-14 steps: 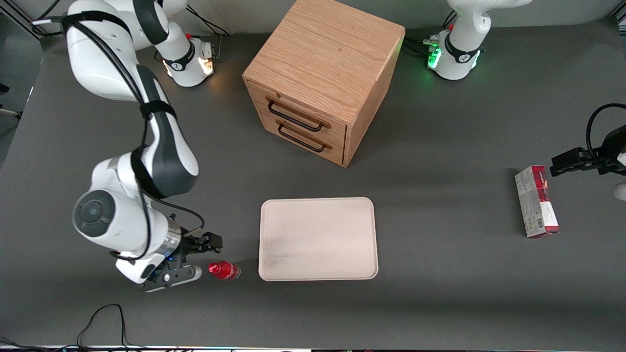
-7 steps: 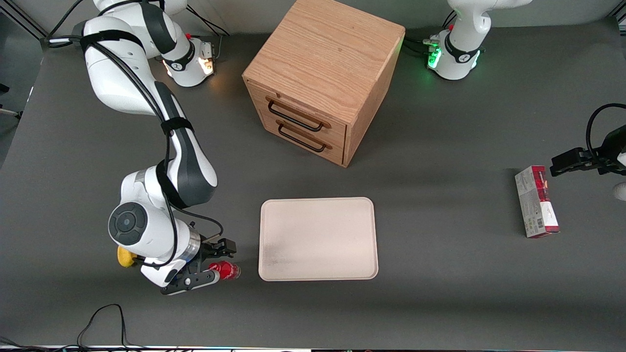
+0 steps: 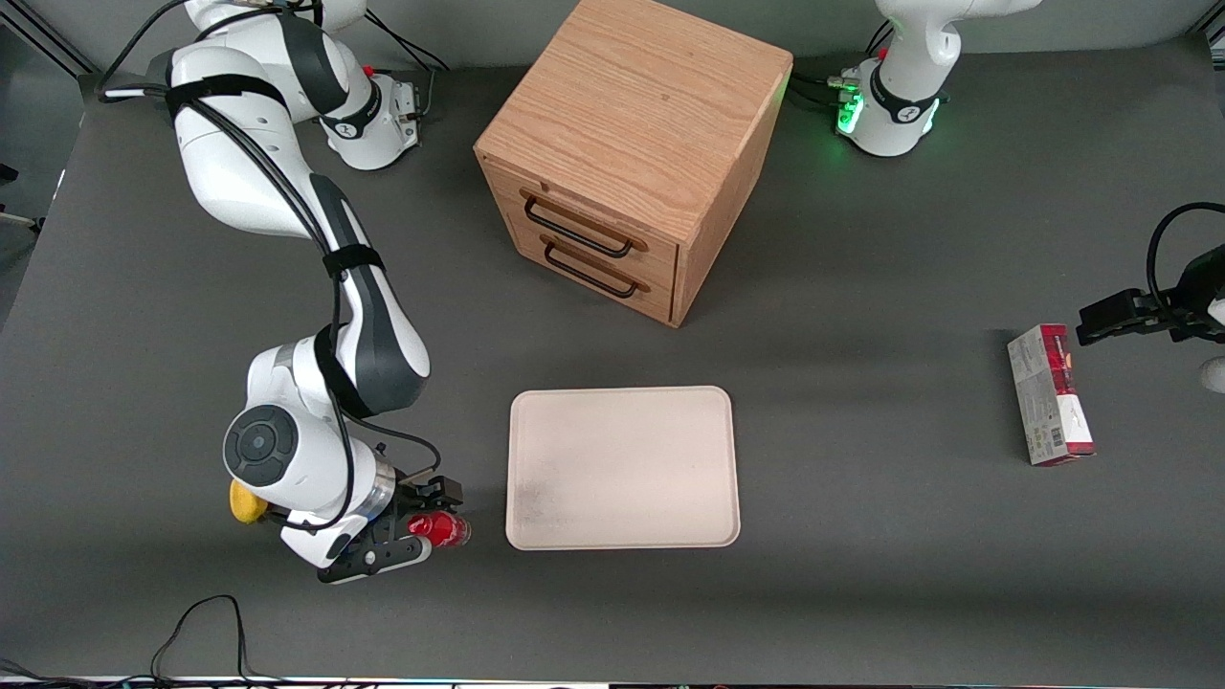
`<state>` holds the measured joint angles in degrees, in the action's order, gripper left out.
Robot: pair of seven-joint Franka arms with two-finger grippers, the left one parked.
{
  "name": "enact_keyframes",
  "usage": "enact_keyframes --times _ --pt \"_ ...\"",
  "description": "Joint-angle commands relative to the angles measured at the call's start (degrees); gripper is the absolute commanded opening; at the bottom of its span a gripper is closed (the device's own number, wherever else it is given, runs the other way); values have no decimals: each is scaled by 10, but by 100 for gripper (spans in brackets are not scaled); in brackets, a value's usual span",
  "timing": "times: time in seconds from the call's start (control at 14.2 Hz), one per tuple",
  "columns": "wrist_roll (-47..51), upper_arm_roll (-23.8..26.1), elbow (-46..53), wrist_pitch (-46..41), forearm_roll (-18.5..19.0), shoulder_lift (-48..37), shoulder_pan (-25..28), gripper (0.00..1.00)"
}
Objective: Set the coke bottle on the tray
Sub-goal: 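Close the right gripper around the red bottle's cap end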
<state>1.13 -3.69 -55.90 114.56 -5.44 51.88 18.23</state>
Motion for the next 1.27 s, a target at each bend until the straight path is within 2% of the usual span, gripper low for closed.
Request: enact_keyframes --times 0.0,0.14,0.21,0.28,1.2 --pt "5 -3 28 3 10 17 1 98" --pt "5 -3 28 5 10 17 2 96" --pt "5 -3 28 5 10 17 2 70" --pt "5 -3 28 5 10 17 2 1" --pt "-10 -5 27 -11 10 6 2 0"
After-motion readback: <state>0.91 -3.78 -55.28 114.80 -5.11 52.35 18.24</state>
